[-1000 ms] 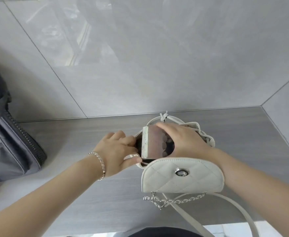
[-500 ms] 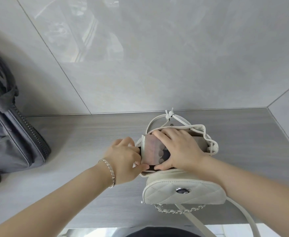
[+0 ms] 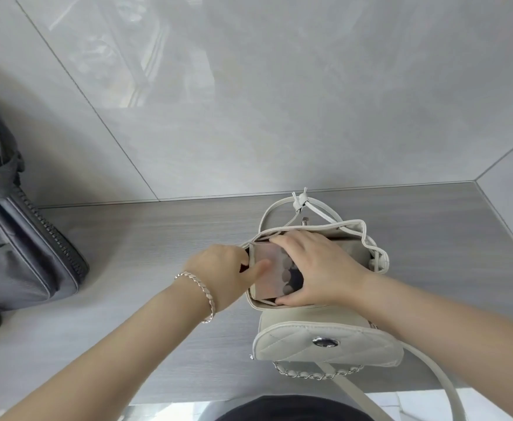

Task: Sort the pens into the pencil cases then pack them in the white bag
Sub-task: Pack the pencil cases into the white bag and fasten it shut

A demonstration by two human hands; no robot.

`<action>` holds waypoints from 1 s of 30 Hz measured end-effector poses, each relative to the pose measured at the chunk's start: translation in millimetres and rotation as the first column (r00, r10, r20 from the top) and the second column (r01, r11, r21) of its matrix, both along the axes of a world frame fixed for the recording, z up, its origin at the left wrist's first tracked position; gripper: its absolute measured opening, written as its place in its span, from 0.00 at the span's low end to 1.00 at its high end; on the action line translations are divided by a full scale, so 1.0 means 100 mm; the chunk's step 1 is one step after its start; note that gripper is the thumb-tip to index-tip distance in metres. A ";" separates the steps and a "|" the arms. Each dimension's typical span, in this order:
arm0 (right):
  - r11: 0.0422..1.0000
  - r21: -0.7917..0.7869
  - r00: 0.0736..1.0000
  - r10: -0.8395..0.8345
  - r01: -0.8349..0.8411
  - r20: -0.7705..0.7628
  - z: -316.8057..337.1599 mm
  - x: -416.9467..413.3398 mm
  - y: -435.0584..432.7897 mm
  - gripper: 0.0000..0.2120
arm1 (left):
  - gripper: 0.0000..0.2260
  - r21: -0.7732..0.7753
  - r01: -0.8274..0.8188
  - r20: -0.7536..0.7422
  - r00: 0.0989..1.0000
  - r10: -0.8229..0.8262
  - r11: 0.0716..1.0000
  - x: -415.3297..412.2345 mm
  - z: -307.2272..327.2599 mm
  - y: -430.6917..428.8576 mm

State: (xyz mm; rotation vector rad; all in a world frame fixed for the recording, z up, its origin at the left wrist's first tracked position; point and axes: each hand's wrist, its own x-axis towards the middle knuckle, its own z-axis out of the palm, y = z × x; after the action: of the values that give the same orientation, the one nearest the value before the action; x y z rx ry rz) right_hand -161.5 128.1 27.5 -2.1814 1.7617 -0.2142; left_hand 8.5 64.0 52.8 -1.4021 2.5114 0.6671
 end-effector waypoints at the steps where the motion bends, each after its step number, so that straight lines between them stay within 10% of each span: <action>1: 1.000 0.004 1.000 0.002 -0.002 -0.009 0.00 0.01 0.00 0.42 | 0.20 0.030 -0.035 -0.062 0.997 0.037 0.999 0.01 0.00 -0.01; 7: 0.998 0.059 0.997 -0.022 0.027 -0.075 0.05 0.05 -0.05 0.41 | 0.16 0.080 -0.215 -0.276 0.934 0.229 0.973 -0.03 -0.05 0.08; 16: 0.990 0.122 0.980 -0.043 0.068 -0.194 0.10 0.01 -0.21 0.34 | 0.11 -0.554 0.138 0.107 0.990 -0.094 0.821 -0.05 0.03 0.09; 23: 0.987 0.129 0.985 -0.074 0.094 -0.155 0.06 -0.01 -0.24 0.36 | 0.43 -0.250 0.364 0.284 0.913 -0.292 0.897 0.15 -0.02 0.02; 30: 0.987 0.136 0.975 -0.051 0.082 -0.215 0.00 0.03 -0.23 0.40 | 0.15 -0.114 0.629 0.402 0.737 -0.543 0.769 0.21 0.00 -0.12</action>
State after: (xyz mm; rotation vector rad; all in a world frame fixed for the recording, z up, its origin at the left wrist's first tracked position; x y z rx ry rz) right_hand -159.0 105.4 27.9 -2.1090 1.8997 0.1314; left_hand 29.0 52.4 52.8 -0.5972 2.5686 -0.0233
